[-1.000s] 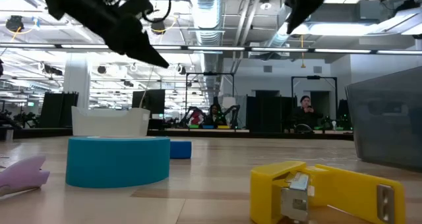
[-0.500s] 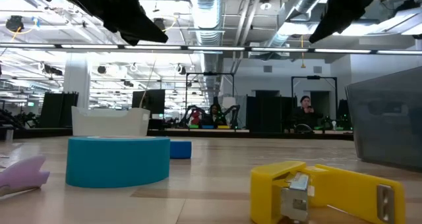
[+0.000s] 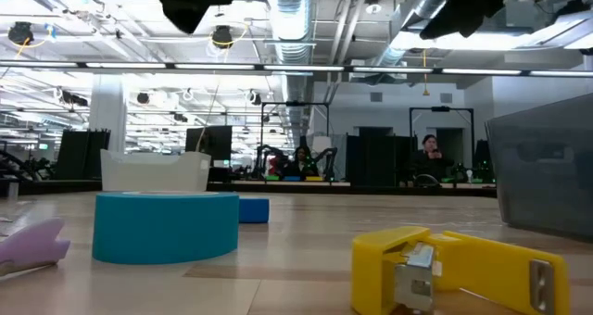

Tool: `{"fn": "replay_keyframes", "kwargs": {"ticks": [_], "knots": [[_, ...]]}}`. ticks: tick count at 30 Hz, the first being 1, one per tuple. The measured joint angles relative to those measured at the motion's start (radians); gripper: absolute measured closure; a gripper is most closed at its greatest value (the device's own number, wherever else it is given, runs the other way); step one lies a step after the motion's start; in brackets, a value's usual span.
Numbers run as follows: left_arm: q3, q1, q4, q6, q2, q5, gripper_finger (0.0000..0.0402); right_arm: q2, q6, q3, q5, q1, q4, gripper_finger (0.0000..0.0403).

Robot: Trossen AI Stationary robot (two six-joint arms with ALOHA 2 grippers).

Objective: Pick and place Stapler, Stapler remover, tape
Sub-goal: Put the violet staple remover into the bottom white bin

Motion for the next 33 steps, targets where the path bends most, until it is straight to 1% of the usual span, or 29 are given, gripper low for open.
{"fn": "replay_keyframes", "kwargs": {"ticks": [2,5,10,15,18,21,26,33], "knots": [[0.035,-0.021,-0.014,0.001,0.033,0.0,0.0399,0.0,0.0,0.0,0.0,0.0,0.007,0.0402],[0.087,-0.053,-0.084,0.002,0.08,0.0,0.0399,0.0,0.012,0.0,0.0,0.0,0.011,0.0402],[0.154,-0.116,-0.169,0.0,0.163,0.001,0.0399,0.02,0.108,0.0,0.0,0.0,0.009,0.0402],[0.211,-0.183,-0.313,0.009,0.226,0.002,0.0399,0.082,0.173,0.0,-0.001,0.003,0.011,0.0402],[0.225,-0.225,-0.37,0.01,0.228,0.01,0.0399,0.136,0.224,0.0,-0.002,0.003,0.018,0.0402],[0.226,-0.266,-0.371,0.012,0.226,0.021,0.0399,0.2,0.253,0.0,-0.002,0.003,0.036,0.0402],[0.226,-0.314,-0.371,0.032,0.225,0.022,0.0399,0.315,0.254,0.0,-0.005,-0.005,0.071,0.0402],[0.224,-0.318,-0.371,0.024,0.225,0.028,0.0399,0.429,0.244,0.0,-0.005,-0.048,0.094,0.0402]]}}
